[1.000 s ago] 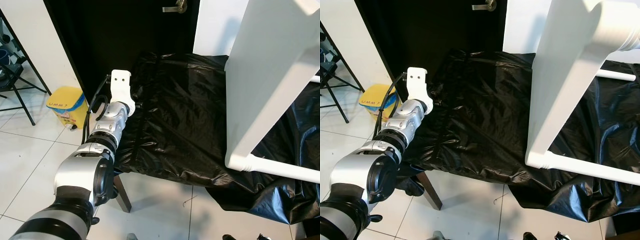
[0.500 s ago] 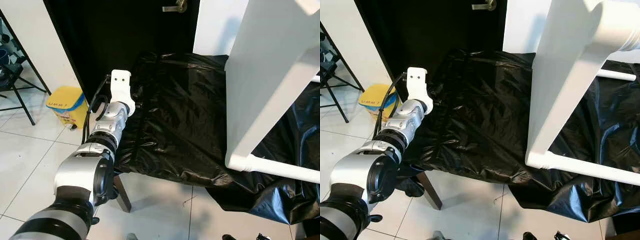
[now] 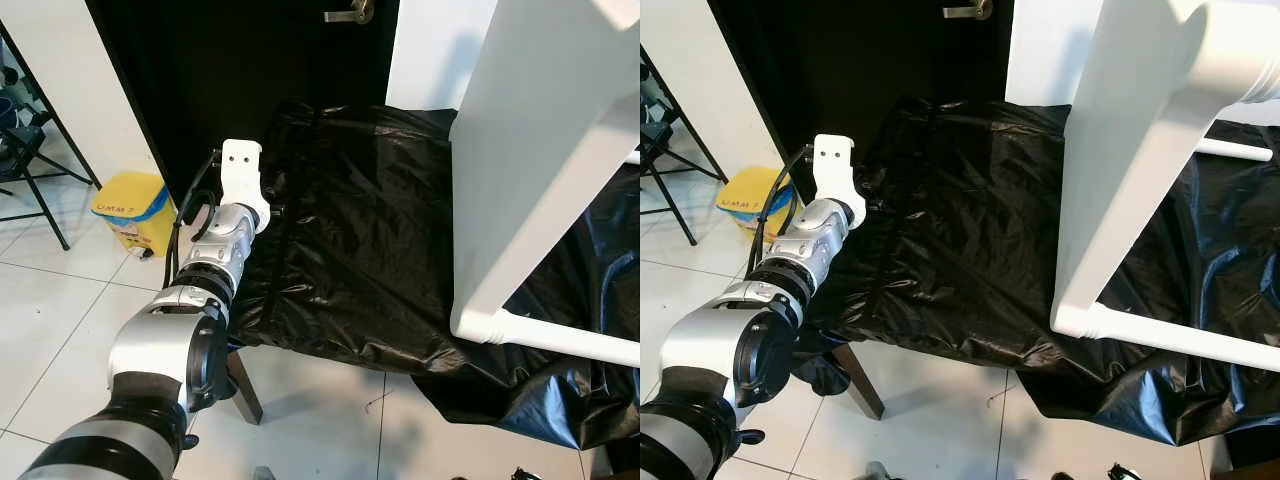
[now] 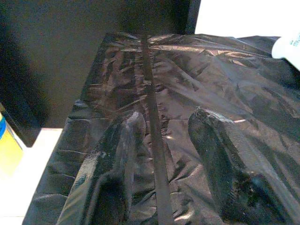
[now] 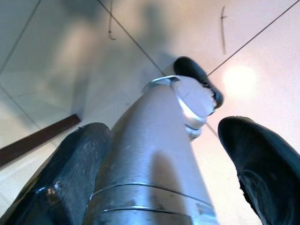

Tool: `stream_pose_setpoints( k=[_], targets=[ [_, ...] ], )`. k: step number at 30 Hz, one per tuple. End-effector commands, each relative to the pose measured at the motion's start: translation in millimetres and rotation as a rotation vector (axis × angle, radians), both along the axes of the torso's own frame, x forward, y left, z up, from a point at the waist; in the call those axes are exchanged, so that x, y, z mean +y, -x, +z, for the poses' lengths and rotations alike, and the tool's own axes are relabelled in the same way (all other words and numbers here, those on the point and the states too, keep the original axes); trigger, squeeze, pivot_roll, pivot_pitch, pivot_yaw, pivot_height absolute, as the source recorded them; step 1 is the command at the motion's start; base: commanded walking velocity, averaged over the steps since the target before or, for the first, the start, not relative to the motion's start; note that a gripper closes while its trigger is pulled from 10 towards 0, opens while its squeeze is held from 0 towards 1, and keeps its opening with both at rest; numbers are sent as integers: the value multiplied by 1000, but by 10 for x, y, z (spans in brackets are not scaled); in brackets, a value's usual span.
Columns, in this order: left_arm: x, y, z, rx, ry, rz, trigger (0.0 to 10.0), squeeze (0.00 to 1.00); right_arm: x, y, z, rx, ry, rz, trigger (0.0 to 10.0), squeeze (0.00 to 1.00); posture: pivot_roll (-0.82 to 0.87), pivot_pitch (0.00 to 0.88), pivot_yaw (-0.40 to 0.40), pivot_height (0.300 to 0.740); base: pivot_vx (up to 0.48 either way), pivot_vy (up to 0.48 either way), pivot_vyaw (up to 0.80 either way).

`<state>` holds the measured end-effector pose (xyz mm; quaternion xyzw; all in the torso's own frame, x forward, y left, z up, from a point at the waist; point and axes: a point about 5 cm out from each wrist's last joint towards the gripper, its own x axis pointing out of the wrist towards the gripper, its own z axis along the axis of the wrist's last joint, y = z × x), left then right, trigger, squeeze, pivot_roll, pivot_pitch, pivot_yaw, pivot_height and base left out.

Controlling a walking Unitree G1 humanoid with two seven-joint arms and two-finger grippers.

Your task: Building children table

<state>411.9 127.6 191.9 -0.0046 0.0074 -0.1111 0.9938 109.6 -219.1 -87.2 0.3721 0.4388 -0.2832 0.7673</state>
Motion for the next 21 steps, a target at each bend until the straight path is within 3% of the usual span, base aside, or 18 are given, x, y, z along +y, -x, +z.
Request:
stream_pose_setpoints(
  k=[1, 3, 4, 7, 15, 16, 19, 20, 21],
  targets=[
    [36, -19, 45, -4, 1, 28, 10000, 0, 142, -243, -127, 117, 427, 839, 10000, 0, -94, 40, 153, 740, 0, 0, 0],
    [36, -19, 45, -4, 1, 28, 10000, 0, 142, -243, -127, 117, 427, 839, 10000, 0, -94, 40, 153, 740, 0, 0, 0],
    [2, 4, -27, 8, -6, 20, 10000, 0, 146, -260, -123, 116, 430, 842, 10000, 0, -93, 0, 0, 740, 0, 0, 0],
    [-101, 168, -405, 48, 15, 13, 10000, 0, 111, -153, -173, 248, 526, 1047, 10000, 0, -88, 0, 0, 740, 0, 0, 0],
    [-108, 185, -433, 50, 19, 12, 10000, 0, 104, -137, -178, 264, 551, 1070, 10000, 0, -87, 0, 0, 740, 0, 0, 0],
    [-106, 184, -431, 49, 19, 13, 10000, 0, 100, -133, -178, 267, 546, 1046, 10000, 0, -86, 0, 0, 740, 0, 0, 0],
    [-96, 188, -425, 46, 20, 15, 10000, 0, 38, -153, -162, 234, 422, 704, 10000, 0, -82, 0, 0, 740, 0, 0, 0],
    [-96, 188, -425, 46, 20, 15, 10000, 0, 38, -153, -162, 234, 422, 704, 10000, 0, -82, 0, 0, 740, 0, 0, 0],
    [-91, 193, -421, 43, 21, 18, 10000, 0, -11, -171, -148, 208, 365, 547, 10000, 0, -83, 0, 0, 740, 0, 0, 0]
  ],
)
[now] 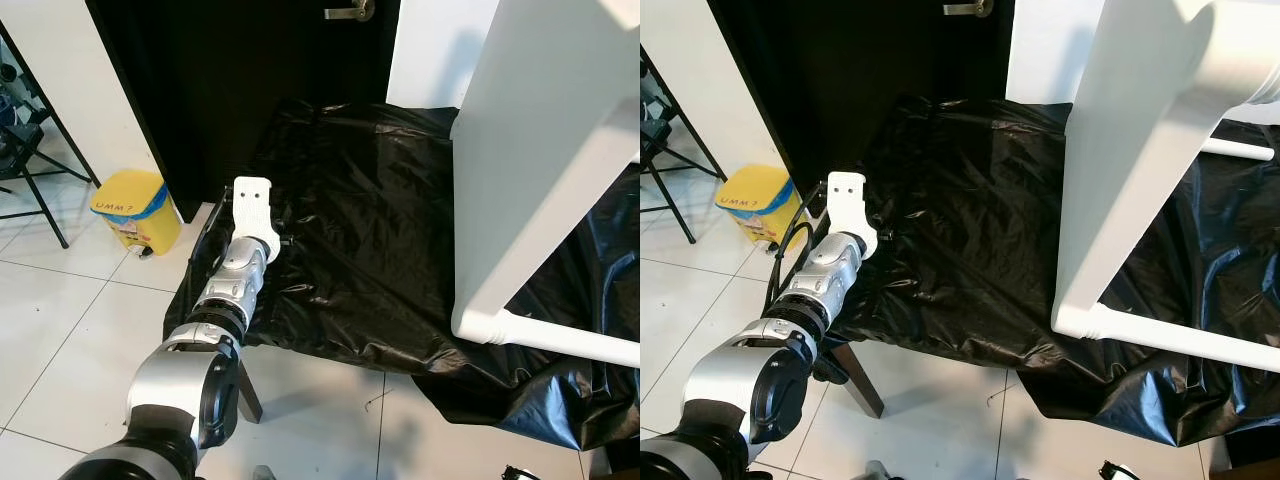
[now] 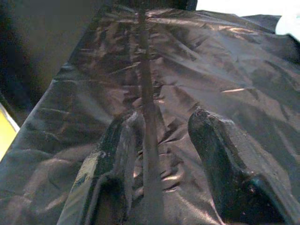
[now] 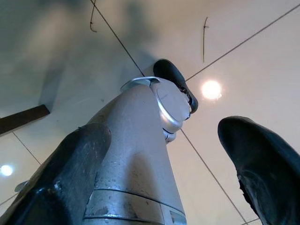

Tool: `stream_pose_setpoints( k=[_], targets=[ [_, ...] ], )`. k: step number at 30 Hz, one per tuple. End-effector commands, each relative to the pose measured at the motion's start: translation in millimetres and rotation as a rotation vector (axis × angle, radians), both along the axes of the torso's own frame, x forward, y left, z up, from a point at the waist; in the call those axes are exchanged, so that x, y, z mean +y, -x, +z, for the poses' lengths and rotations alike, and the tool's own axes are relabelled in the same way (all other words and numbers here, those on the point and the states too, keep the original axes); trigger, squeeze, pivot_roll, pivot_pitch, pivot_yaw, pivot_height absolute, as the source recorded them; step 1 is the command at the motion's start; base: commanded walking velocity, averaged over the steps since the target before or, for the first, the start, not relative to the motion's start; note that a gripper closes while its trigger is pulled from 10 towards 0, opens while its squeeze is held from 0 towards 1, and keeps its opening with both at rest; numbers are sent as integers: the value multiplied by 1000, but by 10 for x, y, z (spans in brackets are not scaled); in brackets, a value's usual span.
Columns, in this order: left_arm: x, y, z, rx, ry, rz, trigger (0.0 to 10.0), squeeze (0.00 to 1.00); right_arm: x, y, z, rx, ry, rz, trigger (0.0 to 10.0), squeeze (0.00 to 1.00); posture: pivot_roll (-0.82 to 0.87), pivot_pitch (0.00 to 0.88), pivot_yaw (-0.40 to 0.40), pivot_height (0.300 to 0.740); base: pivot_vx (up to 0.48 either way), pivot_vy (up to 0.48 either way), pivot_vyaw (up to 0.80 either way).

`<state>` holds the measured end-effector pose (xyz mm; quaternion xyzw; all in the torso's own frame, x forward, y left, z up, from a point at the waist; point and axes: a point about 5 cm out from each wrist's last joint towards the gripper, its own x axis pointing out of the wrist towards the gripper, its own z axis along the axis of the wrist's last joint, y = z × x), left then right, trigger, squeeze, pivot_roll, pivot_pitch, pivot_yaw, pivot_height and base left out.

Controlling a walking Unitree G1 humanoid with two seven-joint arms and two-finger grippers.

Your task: Building children table

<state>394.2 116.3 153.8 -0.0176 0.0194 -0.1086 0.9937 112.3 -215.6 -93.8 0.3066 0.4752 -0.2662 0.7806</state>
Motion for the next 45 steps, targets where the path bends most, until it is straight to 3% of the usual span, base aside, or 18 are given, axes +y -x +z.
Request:
stream_pose_setpoints(
  k=[1, 11, 12, 28, 30, 33, 34, 35, 36, 40, 42, 45],
  targets=[
    [24, 18, -41, 15, -2, 12, 10000, 0, -62, -153, -76, 123, 260, 381, 10000, 0, -83, 0, 0, 740, 0, 0, 0],
    [29, 21, -35, 12, -4, 14, 10000, 0, -138, -184, -51, 104, 222, 255, 10000, 0, -76, 0, 0, 740, 0, 0, 0],
    [33, 20, -33, 12, -3, 16, 10000, 0, -136, -191, -49, 99, 217, 247, 10000, 0, -75, 6, 117, 740, 0, 0, 0],
    [53, 23, -23, 11, 0, 23, 10000, 0, -97, -271, -31, 75, 213, 256, 10000, 0, -69, 3, 114, 740, 0, 0, 0],
    [56, 24, -22, 10, -1, 22, 10000, 0, -91, -312, -15, 72, 280, 390, 10000, 0, -67, 6, 114, 740, 0, 0, 0],
    [59, 24, -21, 10, -1, 22, 10000, 0, -84, -325, -11, 75, 311, 456, 10000, 0, -67, 6, 115, 740, 0, 0, 0],
    [64, 25, -21, 10, -2, 23, 10000, 0, -55, -341, -10, 78, 354, 570, 10000, 0, -67, 6, 115, 740, 0, 0, 0],
    [64, 25, -21, 10, -2, 23, 10000, 0, -55, -341, -10, 78, 354, 570, 10000, 0, -67, 6, 115, 740, 0, 0, 0],
    [67, 26, -20, 10, -2, 23, 10000, 0, -27, -361, -6, 81, 403, 686, 10000, 0, -65, 5, 114, 740, 0, 0, 0],
    [68, 27, -21, 11, -2, 22, 10000, 0, 33, -389, -6, 75, 444, 817, 10000, 0, -64, 4, 114, 740, 0, 0, 0],
    [66, 28, -22, 11, -3, 21, 10000, 0, 47, -398, -5, 69, 441, 818, 10000, 0, -64, 3, 113, 740, 0, 0, 0],
    [64, 32, -24, 11, -1, 20, 10000, 0, -3, -420, 10, 30, 301, 471, 10000, 0, -62, 3, 114, 740, 0, 0, 0]
  ],
)
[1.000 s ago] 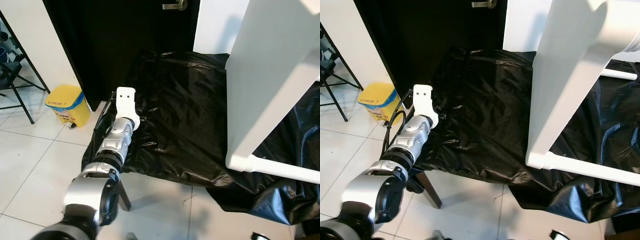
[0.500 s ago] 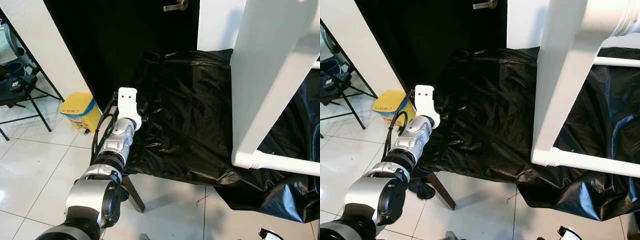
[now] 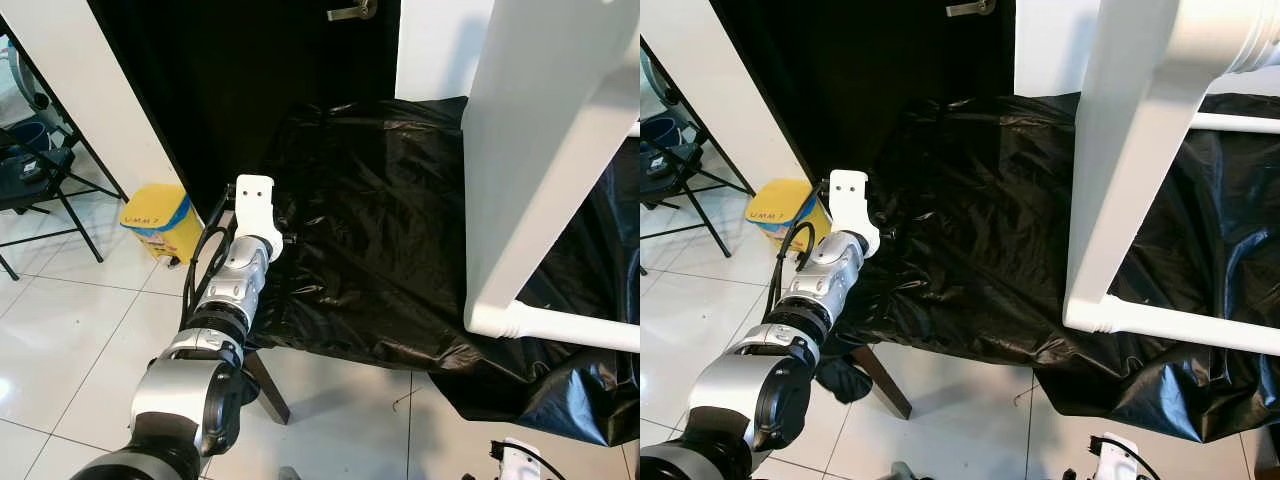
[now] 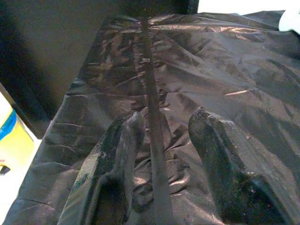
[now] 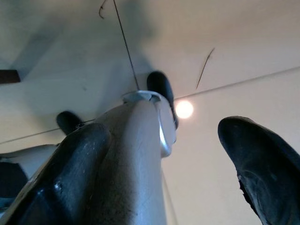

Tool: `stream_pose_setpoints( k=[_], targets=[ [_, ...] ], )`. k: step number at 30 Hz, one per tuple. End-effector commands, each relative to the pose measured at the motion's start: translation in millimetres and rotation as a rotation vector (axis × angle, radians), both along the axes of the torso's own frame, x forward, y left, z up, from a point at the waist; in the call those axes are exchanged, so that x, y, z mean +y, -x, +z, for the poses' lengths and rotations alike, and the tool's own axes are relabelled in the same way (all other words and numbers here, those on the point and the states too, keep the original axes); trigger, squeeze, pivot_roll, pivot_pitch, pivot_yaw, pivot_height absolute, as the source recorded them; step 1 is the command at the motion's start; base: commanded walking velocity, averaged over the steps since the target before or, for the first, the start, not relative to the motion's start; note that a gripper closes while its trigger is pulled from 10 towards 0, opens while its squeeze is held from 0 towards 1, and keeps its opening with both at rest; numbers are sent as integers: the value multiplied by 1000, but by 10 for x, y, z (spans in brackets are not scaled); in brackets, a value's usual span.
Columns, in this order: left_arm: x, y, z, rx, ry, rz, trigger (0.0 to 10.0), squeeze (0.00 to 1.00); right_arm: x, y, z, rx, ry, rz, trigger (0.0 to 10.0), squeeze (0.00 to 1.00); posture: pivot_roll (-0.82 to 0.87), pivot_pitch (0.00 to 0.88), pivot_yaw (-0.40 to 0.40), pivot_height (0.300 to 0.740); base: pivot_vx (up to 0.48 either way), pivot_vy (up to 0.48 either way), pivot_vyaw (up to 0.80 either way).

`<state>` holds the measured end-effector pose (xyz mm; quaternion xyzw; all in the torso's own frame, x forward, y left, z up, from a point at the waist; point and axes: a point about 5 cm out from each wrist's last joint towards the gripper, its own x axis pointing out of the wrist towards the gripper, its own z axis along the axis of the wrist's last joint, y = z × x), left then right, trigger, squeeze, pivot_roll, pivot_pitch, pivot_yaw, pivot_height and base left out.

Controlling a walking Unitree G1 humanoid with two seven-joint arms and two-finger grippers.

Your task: Building children table

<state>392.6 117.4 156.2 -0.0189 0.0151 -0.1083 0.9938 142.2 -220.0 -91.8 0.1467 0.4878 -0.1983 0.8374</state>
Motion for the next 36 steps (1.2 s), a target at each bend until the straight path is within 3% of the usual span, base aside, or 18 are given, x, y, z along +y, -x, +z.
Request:
stream_pose_setpoints(
  k=[1, 2, 4, 10, 11, 13, 14, 15, 16, 17, 27, 32, 36],
  targets=[
    [53, 16, -47, 19, -5, 19, 10000, 0, 42, -121, -10, 26, 89, 171, 10000, 0, -62, 3, 114, 740, 0, 0, 0],
    [53, 16, -47, 19, -5, 19, 10000, 0, 42, -121, -10, 26, 89, 171, 10000, 0, -62, 3, 114, 740, 0, 0, 0],
    [53, 16, -48, 20, -4, 18, 10000, 0, 10, -122, -5, -5, 7, -7, 10000, 0, -64, 2, 115, 740, 0, 0, 0],
    [49, 15, -46, 21, -5, 16, 10000, 0, -2, -121, -4, -12, -10, -51, 10000, 0, -64, 0, 115, 740, 0, 0, 0],
    [45, 15, -43, 20, -5, 15, 10000, 0, 4, -127, -2, -2, 21, 14, 10000, 0, -65, 0, 116, 740, 0, 0, 0],
    [38, 13, -37, 19, -6, 12, 10000, 0, 82, -152, -3, 42, 177, 372, 10000, 0, -68, 0, 116, 740, 0, 0, 0],
    [38, 13, -37, 19, -6, 12, 10000, 0, 82, -152, -3, 42, 177, 372, 10000, 0, -68, 0, 116, 740, 0, 0, 0],
    [36, 12, -35, 19, -6, 12, 10000, 0, 123, -156, -7, 51, 224, 500, 10000, 0, -68, 0, 116, 740, 0, 0, 0],
    [36, 12, -35, 19, -6, 12, 10000, 0, 123, -156, -7, 51, 224, 500, 10000, 0, -68, 0, 116, 740, 0, 0, 0],
    [34, 11, -32, 18, -6, 11, 10000, 0, 154, -153, -13, 60, 252, 578, 10000, 0, -67, 0, 114, 740, 0, 0, 0],
    [17, 10, -24, 12, -8, 6, 10000, 0, 222, -219, 8, 3, 203, 534, 10000, 0, -62, 0, 98, 740, 0, 0, 0],
    [-4, 40, -47, -2, -8, -5, 10000, 0, 339, -351, 71, -124, 156, 529, 10000, 0, -55, 0, 82, 740, 0, 0, 0],
    [-7, 55, -63, -5, -6, -4, 10000, 0, 357, -359, 74, -135, 155, 538, 10000, 0, -55, 0, 82, 740, 0, 0, 0]
  ],
)
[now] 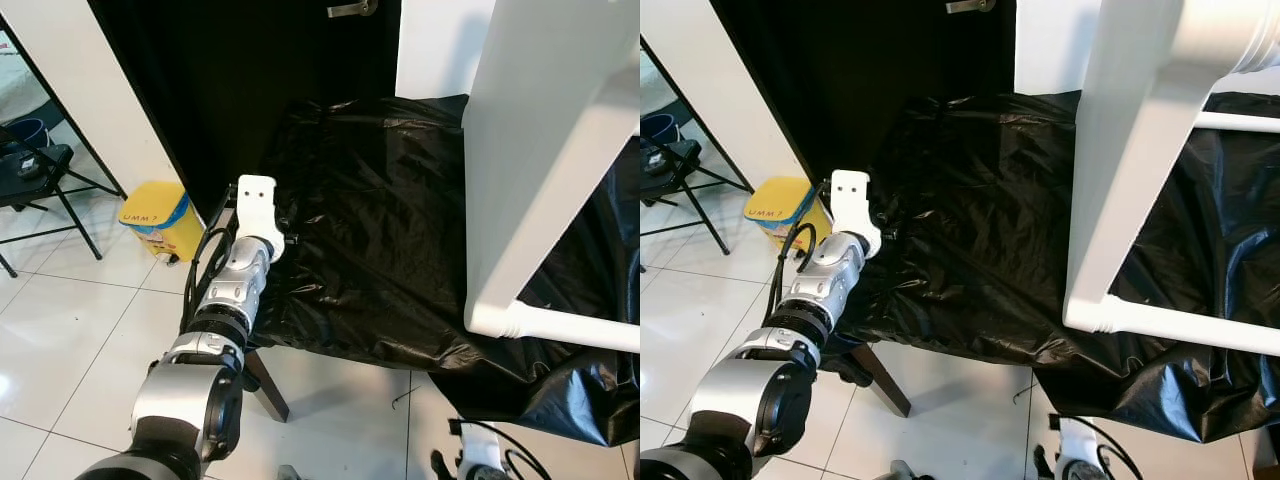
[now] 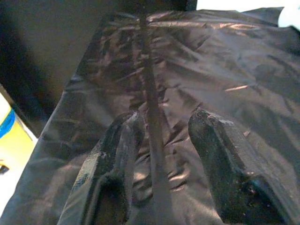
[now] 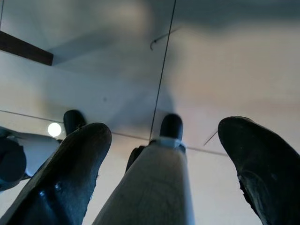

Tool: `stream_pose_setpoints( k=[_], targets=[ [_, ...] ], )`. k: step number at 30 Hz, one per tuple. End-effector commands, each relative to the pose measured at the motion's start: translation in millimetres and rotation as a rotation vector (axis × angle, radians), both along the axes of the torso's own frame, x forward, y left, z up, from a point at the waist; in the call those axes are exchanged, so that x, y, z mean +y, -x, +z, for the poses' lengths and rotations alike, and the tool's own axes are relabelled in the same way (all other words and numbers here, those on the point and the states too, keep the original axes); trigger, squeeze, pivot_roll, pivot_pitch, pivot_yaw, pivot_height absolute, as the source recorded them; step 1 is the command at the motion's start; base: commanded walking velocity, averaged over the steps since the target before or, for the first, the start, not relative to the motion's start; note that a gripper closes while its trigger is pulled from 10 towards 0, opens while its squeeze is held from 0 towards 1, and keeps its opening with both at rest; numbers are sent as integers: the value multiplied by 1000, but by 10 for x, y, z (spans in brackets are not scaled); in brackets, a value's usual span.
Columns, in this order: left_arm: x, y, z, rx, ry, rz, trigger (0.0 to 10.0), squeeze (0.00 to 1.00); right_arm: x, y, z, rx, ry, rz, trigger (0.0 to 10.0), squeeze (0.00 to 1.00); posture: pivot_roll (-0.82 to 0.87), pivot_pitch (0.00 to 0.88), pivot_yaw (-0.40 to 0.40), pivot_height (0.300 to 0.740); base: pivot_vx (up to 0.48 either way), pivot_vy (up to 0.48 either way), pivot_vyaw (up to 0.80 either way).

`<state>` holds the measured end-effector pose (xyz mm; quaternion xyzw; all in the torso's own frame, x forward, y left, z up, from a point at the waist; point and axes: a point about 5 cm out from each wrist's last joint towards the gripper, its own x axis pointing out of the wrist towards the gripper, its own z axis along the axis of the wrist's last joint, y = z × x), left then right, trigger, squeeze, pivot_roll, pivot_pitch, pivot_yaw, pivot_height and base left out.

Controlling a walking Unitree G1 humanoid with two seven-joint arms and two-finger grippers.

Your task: Building children table

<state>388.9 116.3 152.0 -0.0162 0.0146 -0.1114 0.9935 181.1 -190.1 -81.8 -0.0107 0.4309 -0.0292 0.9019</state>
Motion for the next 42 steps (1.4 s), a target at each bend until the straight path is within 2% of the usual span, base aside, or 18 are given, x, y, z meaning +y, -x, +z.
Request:
stream_pose_setpoints(
  k=[1, 7, 18, 42],
  targets=[
    [4, 18, -21, -3, -1, 2, 10000, 0, 58, 30, -26, 13, 23, 85, 10000, 0, -55, 0, 82, 740, 0, 0, 0],
    [9, 48, -37, -19, 6, 12, 10000, 0, 58, 16, -16, -7, -10, 58, 10000, 0, -49, 0, 70, 740, 0, 0, 0],
    [15, 26, 38, -43, 16, 28, 10000, 0, 18, 139, -74, 37, -22, 18, 10000, 0, -56, 0, 62, 740, 0, 0, 0],
    [-66, 15, 56, -42, 21, 13, 10000, 0, 50, 161, -95, 70, -18, 48, 10000, 0, -70, 0, 66, 740, 0, 0, 0]
  ],
)
